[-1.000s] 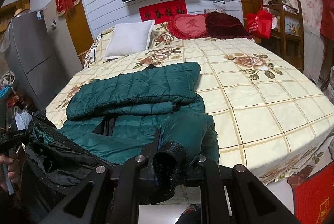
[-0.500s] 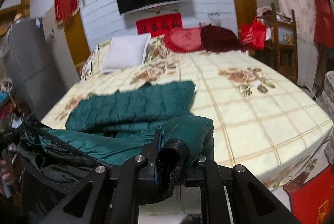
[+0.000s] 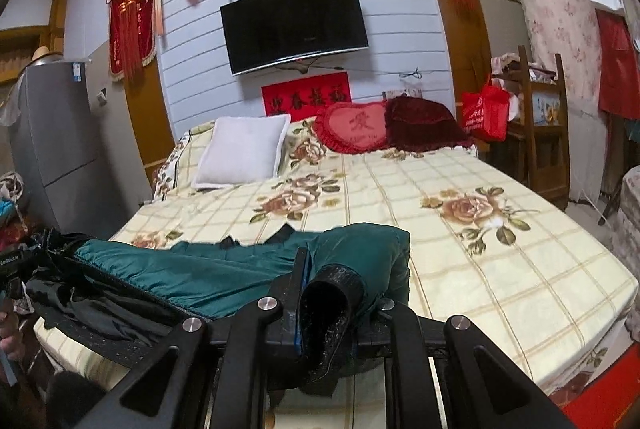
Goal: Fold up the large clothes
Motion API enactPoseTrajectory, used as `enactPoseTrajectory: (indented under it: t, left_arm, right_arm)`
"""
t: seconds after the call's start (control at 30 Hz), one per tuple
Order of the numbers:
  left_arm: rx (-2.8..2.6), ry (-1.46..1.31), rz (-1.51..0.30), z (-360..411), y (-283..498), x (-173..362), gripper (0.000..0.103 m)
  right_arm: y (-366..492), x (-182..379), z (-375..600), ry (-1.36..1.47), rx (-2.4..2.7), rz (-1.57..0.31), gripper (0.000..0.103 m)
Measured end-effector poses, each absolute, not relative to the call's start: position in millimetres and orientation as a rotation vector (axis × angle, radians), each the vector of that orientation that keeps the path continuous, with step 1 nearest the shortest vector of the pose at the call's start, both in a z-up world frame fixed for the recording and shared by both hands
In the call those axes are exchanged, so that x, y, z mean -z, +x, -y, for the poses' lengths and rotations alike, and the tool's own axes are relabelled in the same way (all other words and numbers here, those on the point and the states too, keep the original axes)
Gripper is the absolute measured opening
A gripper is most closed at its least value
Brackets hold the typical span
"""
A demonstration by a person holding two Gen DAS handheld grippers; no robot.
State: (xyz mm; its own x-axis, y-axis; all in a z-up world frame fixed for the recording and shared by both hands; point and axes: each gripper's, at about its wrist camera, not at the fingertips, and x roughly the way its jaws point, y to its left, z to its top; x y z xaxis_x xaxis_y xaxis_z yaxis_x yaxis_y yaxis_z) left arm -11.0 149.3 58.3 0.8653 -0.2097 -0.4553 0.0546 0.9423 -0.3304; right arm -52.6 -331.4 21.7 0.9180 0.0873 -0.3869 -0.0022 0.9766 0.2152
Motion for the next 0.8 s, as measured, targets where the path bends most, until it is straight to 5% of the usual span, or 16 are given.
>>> enactPoseTrajectory:
  t: [0.3,0.8]
  left_arm:
    - [0.081,-0.315,-0.532,-138,79,-49,0.013]
    - [-0.062,-0.369,-0.667,-124,220,52,0.013]
  right_arm:
    - [29,-14,327,0.197,0.003,-0.410,0.012]
    - [180,63,320,0.264,0.063,-0.525,0.012]
